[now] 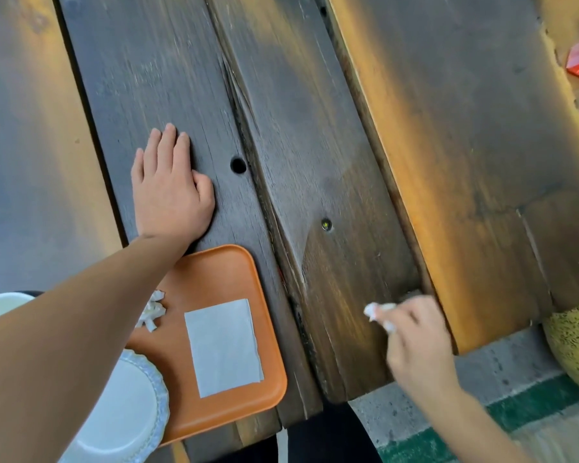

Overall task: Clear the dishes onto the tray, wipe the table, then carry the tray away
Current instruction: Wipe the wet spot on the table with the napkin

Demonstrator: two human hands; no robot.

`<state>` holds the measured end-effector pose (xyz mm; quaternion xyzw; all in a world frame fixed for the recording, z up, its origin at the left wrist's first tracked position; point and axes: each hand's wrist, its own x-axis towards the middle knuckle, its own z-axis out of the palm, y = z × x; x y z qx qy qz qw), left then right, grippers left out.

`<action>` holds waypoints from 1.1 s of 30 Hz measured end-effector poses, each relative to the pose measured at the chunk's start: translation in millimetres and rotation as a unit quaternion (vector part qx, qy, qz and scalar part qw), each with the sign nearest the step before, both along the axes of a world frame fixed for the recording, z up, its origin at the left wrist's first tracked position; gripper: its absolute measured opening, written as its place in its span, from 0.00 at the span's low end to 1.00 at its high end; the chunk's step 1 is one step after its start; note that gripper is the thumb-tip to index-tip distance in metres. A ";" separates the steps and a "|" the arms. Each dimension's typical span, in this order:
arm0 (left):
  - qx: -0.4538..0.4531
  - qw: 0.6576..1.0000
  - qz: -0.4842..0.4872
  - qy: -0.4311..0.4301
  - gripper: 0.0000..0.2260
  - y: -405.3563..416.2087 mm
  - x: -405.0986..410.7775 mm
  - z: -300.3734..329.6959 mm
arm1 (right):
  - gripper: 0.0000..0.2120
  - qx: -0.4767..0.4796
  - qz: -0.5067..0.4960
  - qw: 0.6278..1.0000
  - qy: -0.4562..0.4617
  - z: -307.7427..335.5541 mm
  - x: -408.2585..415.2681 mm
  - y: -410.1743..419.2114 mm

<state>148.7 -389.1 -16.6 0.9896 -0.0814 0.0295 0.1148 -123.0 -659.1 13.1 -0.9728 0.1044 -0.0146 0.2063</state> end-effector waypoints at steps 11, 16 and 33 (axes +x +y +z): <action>0.000 1.000 0.002 0.009 0.27 0.1 1.0 1.8 | 0.18 0.031 0.053 0.997 0.036 6.3 -5.7 0.1; 0.010 1.000 0.003 0.008 0.27 2.2 2.0 0.6 | 0.11 0.113 -0.013 0.993 0.033 20.9 26.8 45.7; 0.008 1.000 0.001 0.008 0.28 3.5 3.0 -5.8 | 0.08 0.028 0.158 0.984 -0.081 -5.2 113.3 174.1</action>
